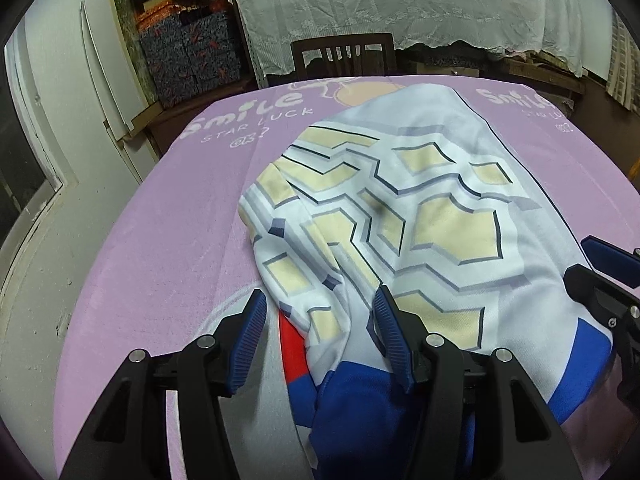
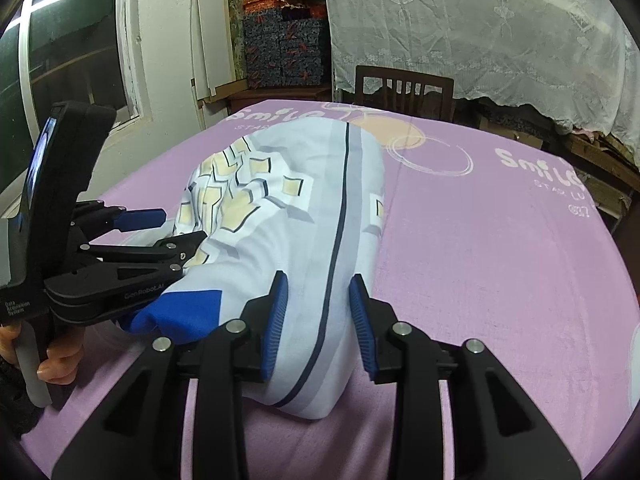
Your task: Fold large clothes
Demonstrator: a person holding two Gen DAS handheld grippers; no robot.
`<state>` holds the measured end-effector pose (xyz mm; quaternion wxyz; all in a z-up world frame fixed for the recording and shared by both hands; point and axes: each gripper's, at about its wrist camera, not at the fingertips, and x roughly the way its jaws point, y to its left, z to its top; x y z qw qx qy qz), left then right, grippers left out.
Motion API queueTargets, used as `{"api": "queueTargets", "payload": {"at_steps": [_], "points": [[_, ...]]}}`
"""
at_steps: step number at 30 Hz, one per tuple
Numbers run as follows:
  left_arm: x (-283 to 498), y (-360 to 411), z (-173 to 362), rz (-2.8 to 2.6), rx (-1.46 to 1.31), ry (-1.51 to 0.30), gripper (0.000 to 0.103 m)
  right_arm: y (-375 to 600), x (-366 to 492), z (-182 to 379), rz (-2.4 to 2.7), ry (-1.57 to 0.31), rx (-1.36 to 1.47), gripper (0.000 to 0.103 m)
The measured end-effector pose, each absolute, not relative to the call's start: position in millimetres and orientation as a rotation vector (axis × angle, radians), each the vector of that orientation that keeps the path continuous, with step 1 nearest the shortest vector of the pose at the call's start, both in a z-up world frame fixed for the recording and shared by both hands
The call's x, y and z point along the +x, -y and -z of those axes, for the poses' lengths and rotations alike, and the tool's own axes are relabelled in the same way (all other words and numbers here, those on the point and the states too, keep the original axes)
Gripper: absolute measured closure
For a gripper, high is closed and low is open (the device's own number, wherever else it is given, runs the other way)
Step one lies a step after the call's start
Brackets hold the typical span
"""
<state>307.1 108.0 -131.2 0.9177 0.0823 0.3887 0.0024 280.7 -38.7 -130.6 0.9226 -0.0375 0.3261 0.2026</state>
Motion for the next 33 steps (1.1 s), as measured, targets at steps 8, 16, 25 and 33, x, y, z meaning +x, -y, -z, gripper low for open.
{"api": "queueTargets", "payload": {"at_steps": [8, 16, 25, 33], "points": [[300, -107, 127, -0.011, 0.178, -0.782, 0.047, 75, 301, 134, -0.511, -0.804, 0.187, 0.052], [283, -106, 114, -0.021, 0.180, -0.730, 0.047, 84, 294, 124, -0.528, -0.787, 0.198, 0.048], [273, -124, 91, 0.059, 0.064, -0.697, 0.038, 111, 288, 114, -0.519, -0.770, 0.276, 0.033], [311, -173, 88, 0.171, -0.145, -0.818, 0.035, 122, 319, 105, -0.568, -0.814, 0.354, 0.022]]}}
